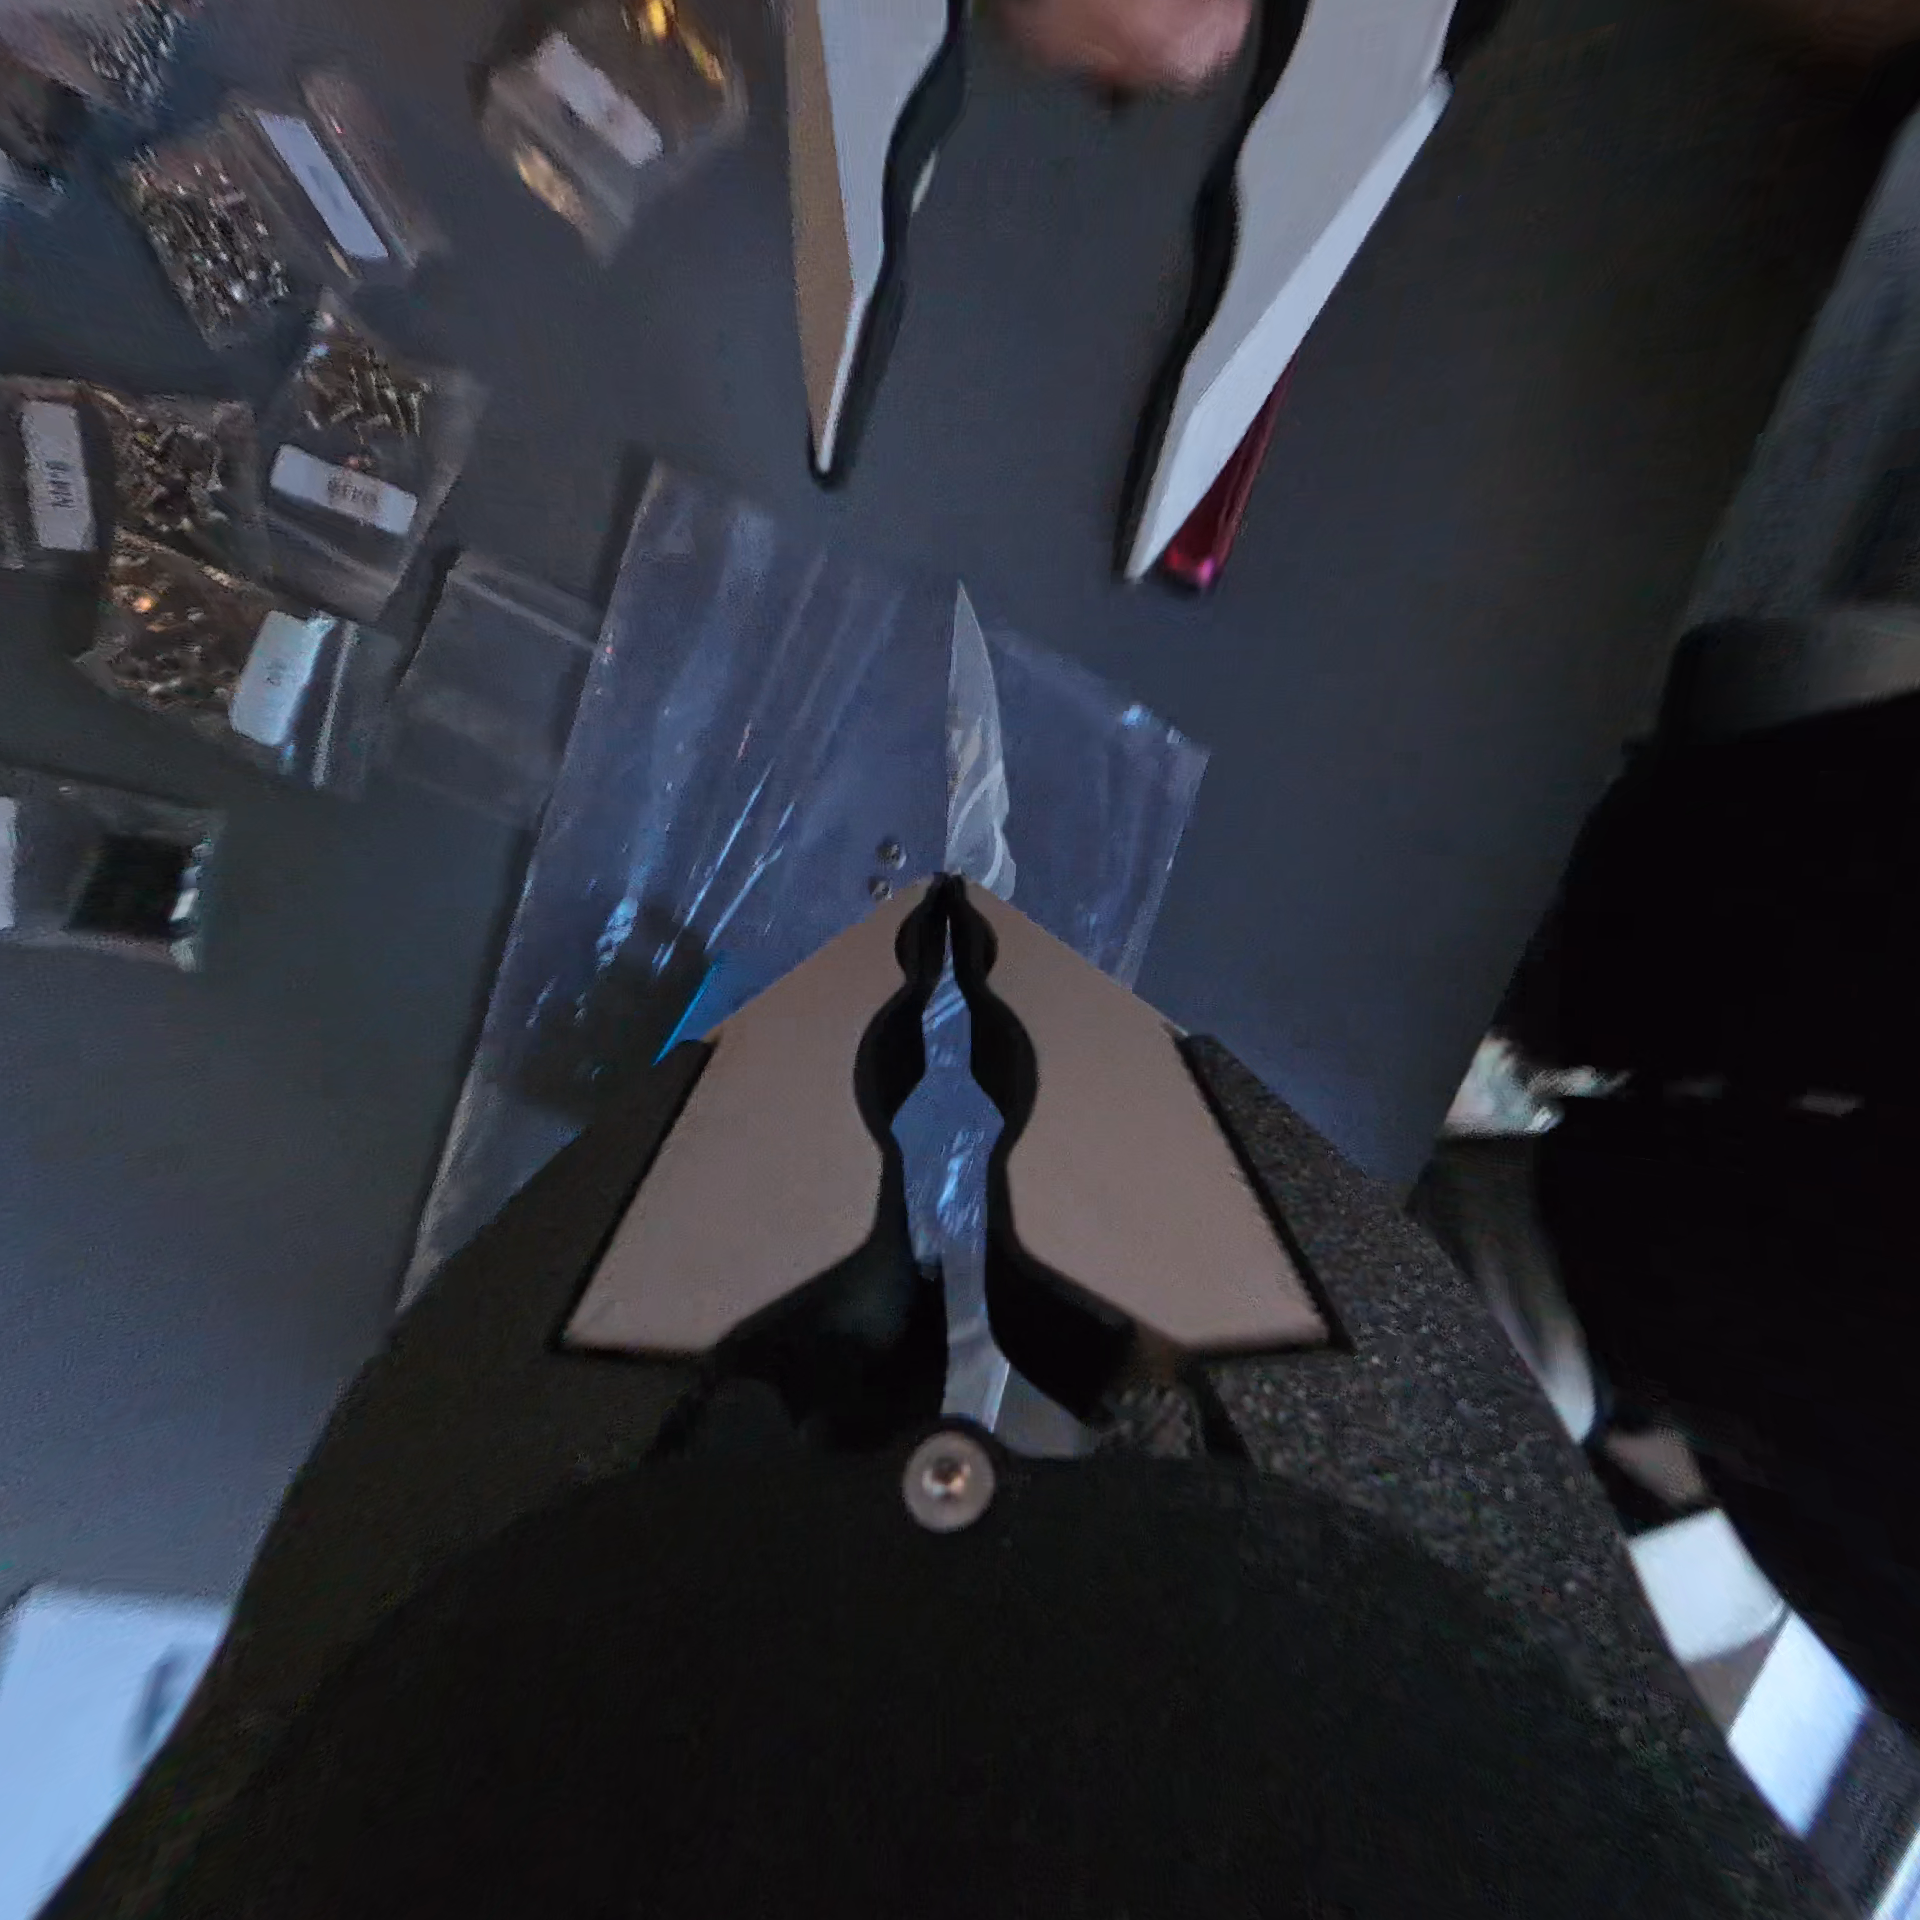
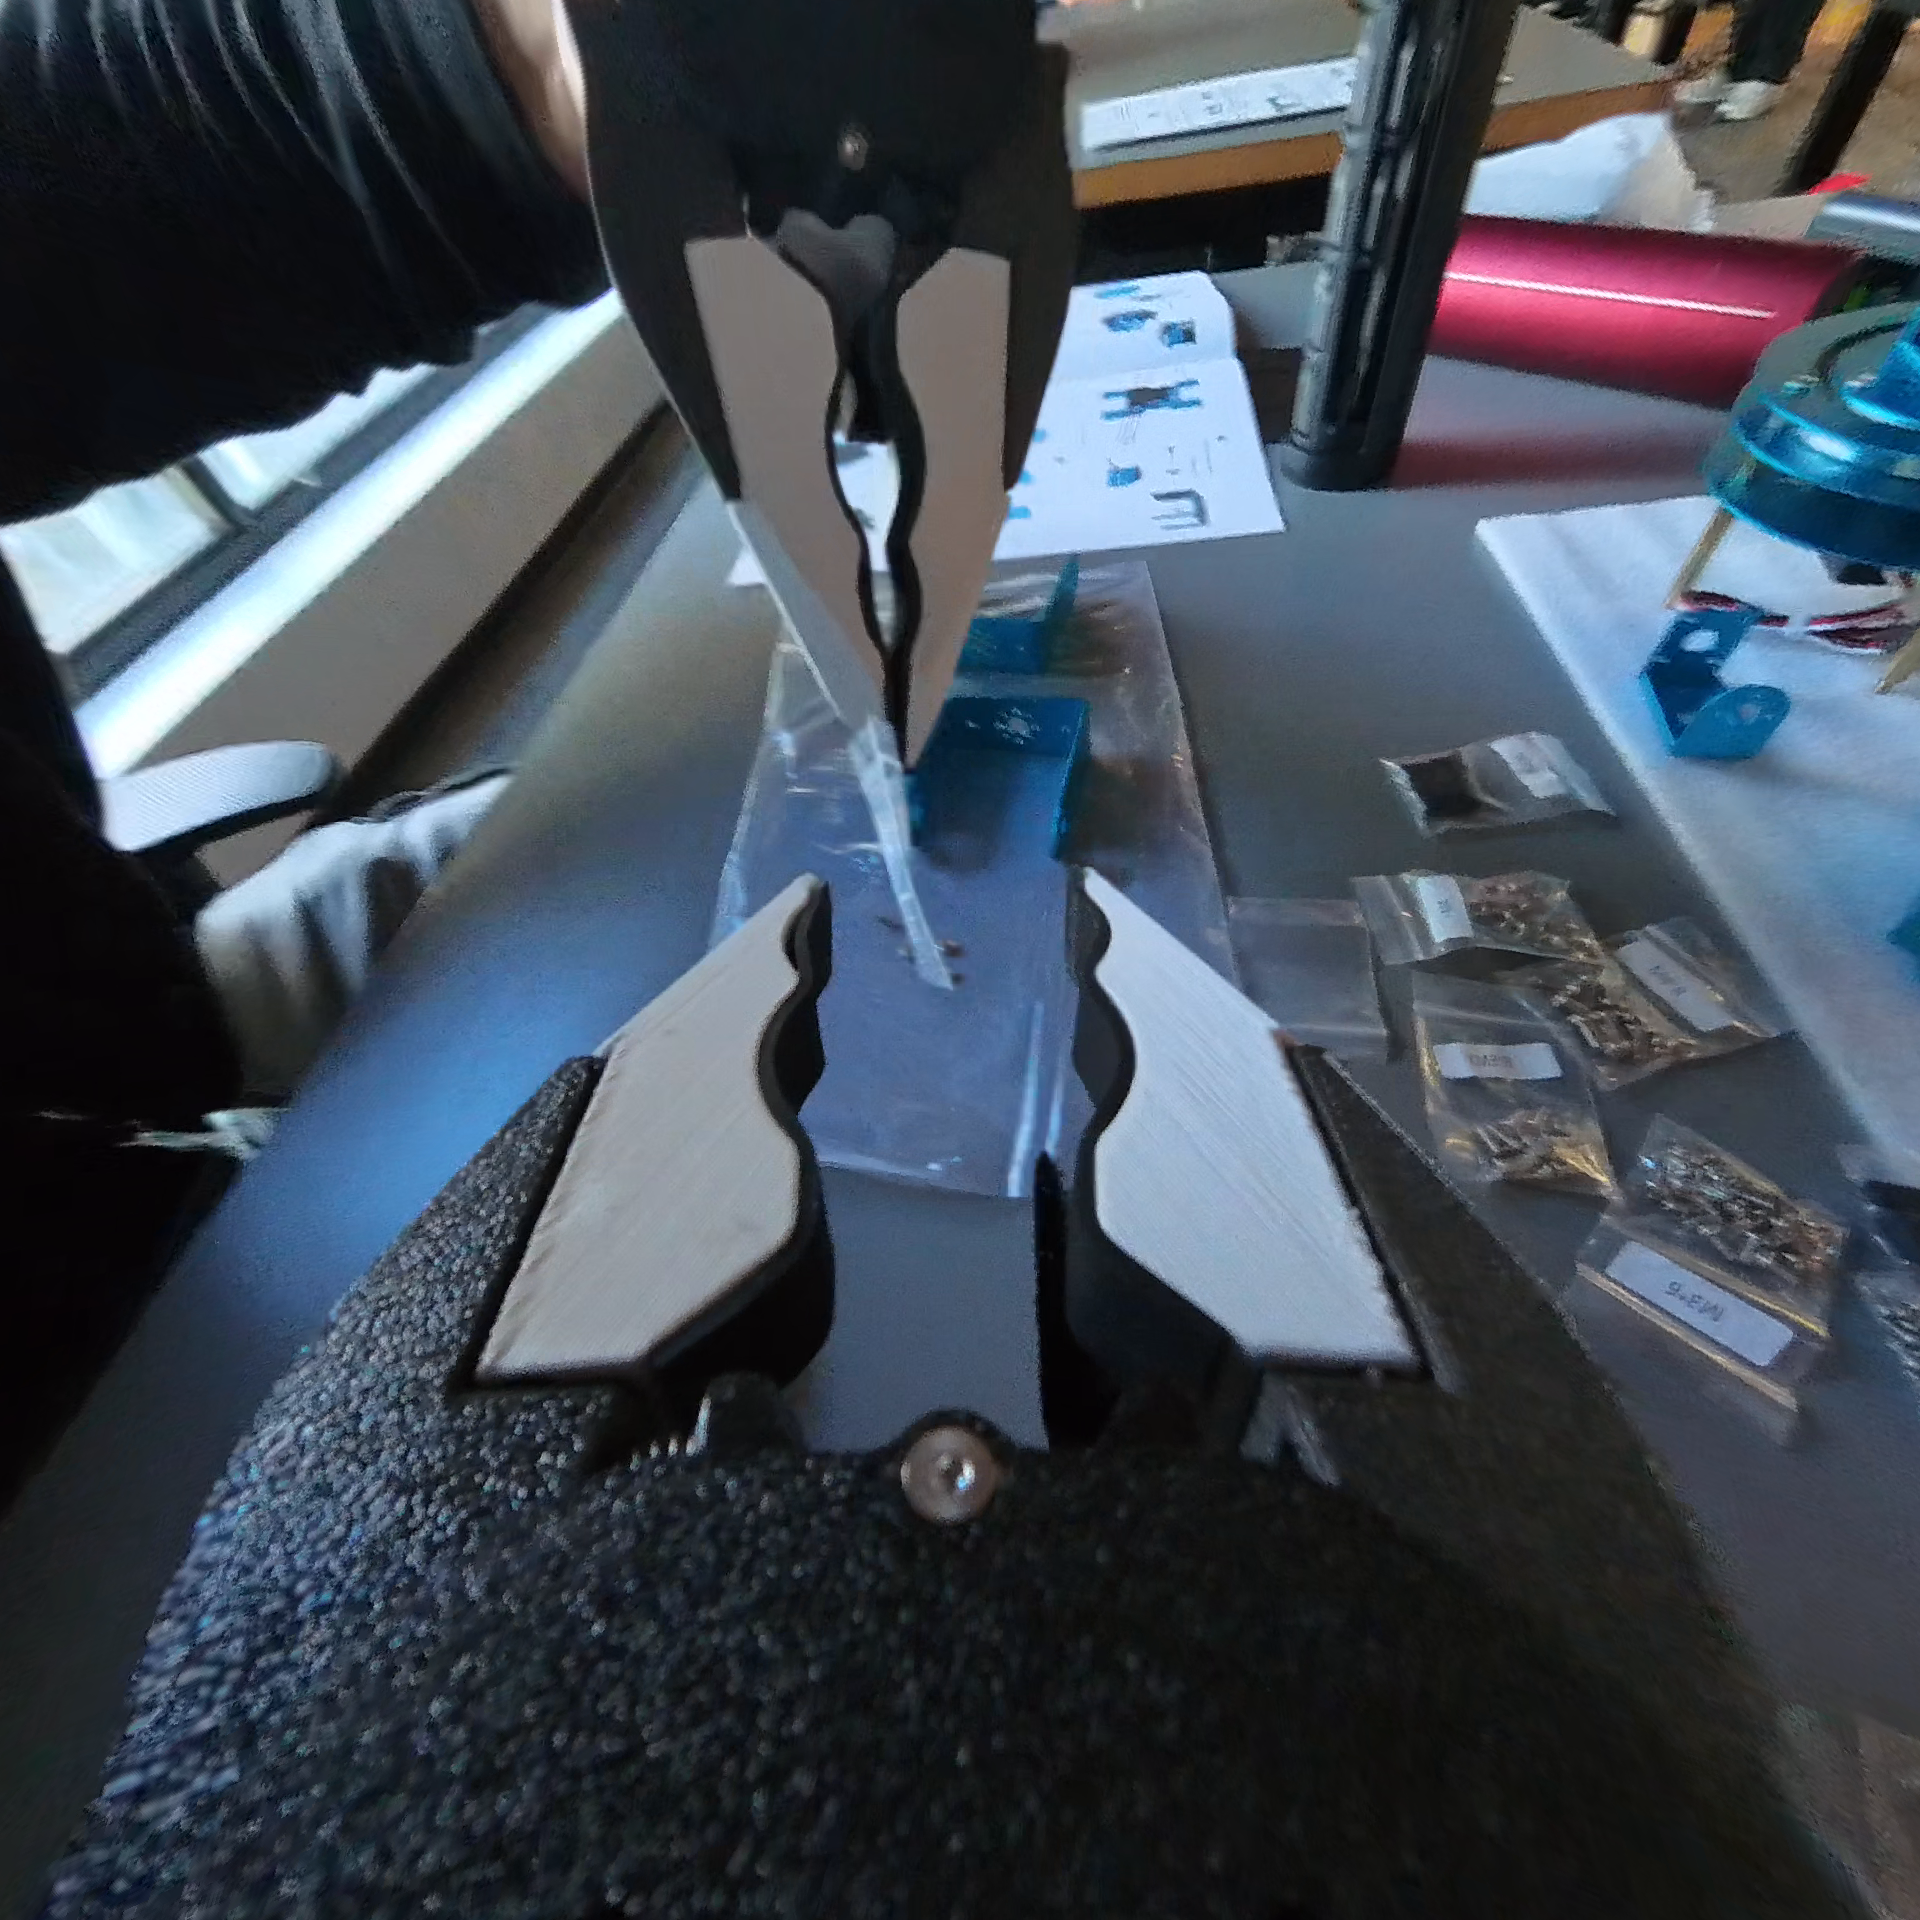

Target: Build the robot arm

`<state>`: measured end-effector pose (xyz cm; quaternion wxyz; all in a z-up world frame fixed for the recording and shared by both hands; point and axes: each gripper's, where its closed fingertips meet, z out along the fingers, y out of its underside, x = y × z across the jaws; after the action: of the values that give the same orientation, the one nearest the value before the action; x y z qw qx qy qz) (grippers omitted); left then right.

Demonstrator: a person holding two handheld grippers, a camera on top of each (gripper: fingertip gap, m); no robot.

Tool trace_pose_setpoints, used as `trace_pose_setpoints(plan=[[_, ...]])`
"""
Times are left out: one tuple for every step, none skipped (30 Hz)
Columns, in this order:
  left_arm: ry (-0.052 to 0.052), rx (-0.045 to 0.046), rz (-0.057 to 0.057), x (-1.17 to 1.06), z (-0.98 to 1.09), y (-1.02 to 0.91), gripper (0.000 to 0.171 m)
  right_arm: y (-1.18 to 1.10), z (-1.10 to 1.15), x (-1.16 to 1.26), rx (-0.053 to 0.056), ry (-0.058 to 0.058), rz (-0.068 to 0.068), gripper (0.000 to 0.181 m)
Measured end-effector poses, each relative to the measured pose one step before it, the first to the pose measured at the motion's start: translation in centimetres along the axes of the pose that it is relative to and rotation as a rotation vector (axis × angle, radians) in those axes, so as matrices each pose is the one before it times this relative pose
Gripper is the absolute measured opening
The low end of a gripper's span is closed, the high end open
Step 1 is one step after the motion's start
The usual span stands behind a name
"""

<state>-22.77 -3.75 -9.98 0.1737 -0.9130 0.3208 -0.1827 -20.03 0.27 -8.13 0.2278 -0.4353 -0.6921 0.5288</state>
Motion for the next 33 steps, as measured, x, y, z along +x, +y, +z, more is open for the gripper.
trace_pose_setpoints(plan=[[-0.0303,-0.07827,0.0264,0.199,-0.220,0.299,0.000,-0.321,-0.143,-0.731,0.0027,-0.0498,0.0188,0.045],[-0.0138,-0.07597,0.0168,0.403,-0.086,0.302,0.000,-0.042,0.059,-0.810,-0.0148,-0.0502,0.0238,0.046],[-0.0130,-0.06093,0.0111,0.397,0.008,0.126,0.000,0.124,0.218,-0.654,-0.0253,-0.0333,0.0141,0.044],[-0.0110,-0.06194,0.0083,0.393,0.121,0.172,0.000,0.065,0.356,-0.535,-0.0157,-0.0151,-0.0081,0.038],[-0.0154,-0.05588,0.0132,0.300,0.179,0.105,0.000,0.070,0.456,-0.310,-0.0115,0.0032,-0.0216,0.035],[-0.0143,-0.04119,0.0121,0.272,0.179,-0.073,0.000,0.183,0.494,-0.100,-0.0206,0.0140,-0.0207,0.034],[-0.0079,-0.03130,0.0040,0.280,0.179,-0.166,0.000,0.136,0.462,-0.209,-0.0150,0.0030,-0.0128,0.033],[-0.0095,-0.01735,-0.0009,0.195,0.095,-0.326,0.000,0.094,0.394,-0.581,-0.0067,-0.0265,-0.0012,0.031],[0.0057,-0.00551,-0.0006,0.391,0.040,-0.387,0.000,0.212,0.314,-0.430,-0.0136,-0.0235,0.0081,0.029],[0.0100,0.00117,0.0008,0.433,0.011,-0.371,0.000,0.111,0.209,-0.210,-0.0042,-0.0102,0.0061,0.029],[0.0042,0.00324,-0.0030,0.259,0.011,-0.280,0.000,0.011,0.044,-0.194,0.0031,-0.0063,-0.0090,0.023],[0.0021,0.00073,-0.0078,0.150,-0.002,-0.131,0.000,-0.098,-0.142,-0.096,0.0101,0.0036,-0.0228,0.008],[-0.0011,0.00869,-0.0099,0.040,-0.060,-0.156,0.000,-0.102,-0.204,0.044,0.0119,0.0130,-0.0245,0.000],[-0.0012,0.01514,-0.0056,0.003,-0.133,-0.141,0.000,-0.081,-0.215,0.146,0.0051,0.0152,-0.0133,0.000],[-0.0004,0.02246,-0.0019,0.013,-0.209,-0.157,0.000,-0.091,-0.228,0.180,0.0043,0.0153,-0.0074,0.000],[-0.0028,0.02711,-0.0046,-0.067,-0.336,-0.169,0.000,-0.144,-0.209,-0.024,0.0061,0.0004,-0.0059,0.000],[0.0065,0.02785,-0.0015,0.054,-0.424,-0.126,0.000,-0.318,-0.250,0.116,0.0183,0.0108,-0.0092,0.000],[0.0059,0.02986,0.0030,0.048,-0.451,-0.133,0.000,-0.489,-0.256,0.203,0.0304,0.0183,-0.0147,0.000],[0.0034,0.01731,0.0009,0.009,-0.345,0.046,0.000,-0.397,-0.161,0.093,0.0221,0.0079,-0.0022,0.005],[0.0016,0.00828,0.0049,-0.019,-0.243,0.156,0.000,-0.095,-0.032,0.151,-0.0011,0.0058,0.0088,0.015],[0.0041,0.01356,0.0042,0.008,-0.185,0.055,0.000,0.154,0.038,-0.075,-0.0169,-0.0119,0.0075,0.017],[0.0091,0.00847,-0.0036,0.066,-0.128,0.070,0.000,-0.033,0.017,-0.116,0.0009,-0.0071,-0.0032,0.012],[0.0023,0.00793,0.0024,-0.002,-0.134,0.026,0.000,-0.055,0.044,-0.154,0.0076,-0.0023,-0.0173,0.005],[-0.0022,0.00794,0.0074,-0.018,-0.146,-0.013,0.000,0.118,0.079,-0.193,-0.0080,-0.0057,-0.0148,0.000],[0.0032,0.00513,0.0072,0.108,-0.094,0.013,0.000,-0.137,0.001,-0.211,0.0016,-0.0087,-0.0040,0.000],[0.0059,0.00622,0.0056,0.164,-0.071,-0.021,0.000,-0.492,-0.116,-0.162,0.0234,-0.0017,-0.0080,0.000],[0.0032,0.00638,0.0028,0.117,-0.060,-0.037,0.000,-0.423,-0.086,-0.048,0.0221,0.0096,-0.0183,0.000],[-0.0100,-0.00035,0.0049,-0.075,-0.061,0.039,0.000,-0.025,0.034,0.021,-0.0048,0.0123,-0.0171,0.000],[-0.0062,-0.00027,0.0090,0.002,-0.083,0.068,0.000,0.065,0.075,0.012,-0.0108,0.0075,-0.0034,0.001],[0.0083,0.00669,0.0040,0.184,-0.092,-0.037,0.000,-0.063,0.118,-0.096,-0.0026,-0.0061,0.0119,0.011],[0.0077,0.00795,-0.0009,0.136,-0.066,-0.079,0.000,-0.054,0.095,-0.157,-0.0052,-0.0143,0.0162,0.016],[0.0061,0.00128,-0.0033,0.096,-0.011,0.006,0.000,-0.003,0.057,-0.266,-0.0072,-0.0182,0.0072,0.013],[0.0029,-0.00191,-0.0026,0.049,0.053,0.046,0.000,-0.015,0.043,-0.069,-0.0039,-0.0003,-0.0028,0.010]])
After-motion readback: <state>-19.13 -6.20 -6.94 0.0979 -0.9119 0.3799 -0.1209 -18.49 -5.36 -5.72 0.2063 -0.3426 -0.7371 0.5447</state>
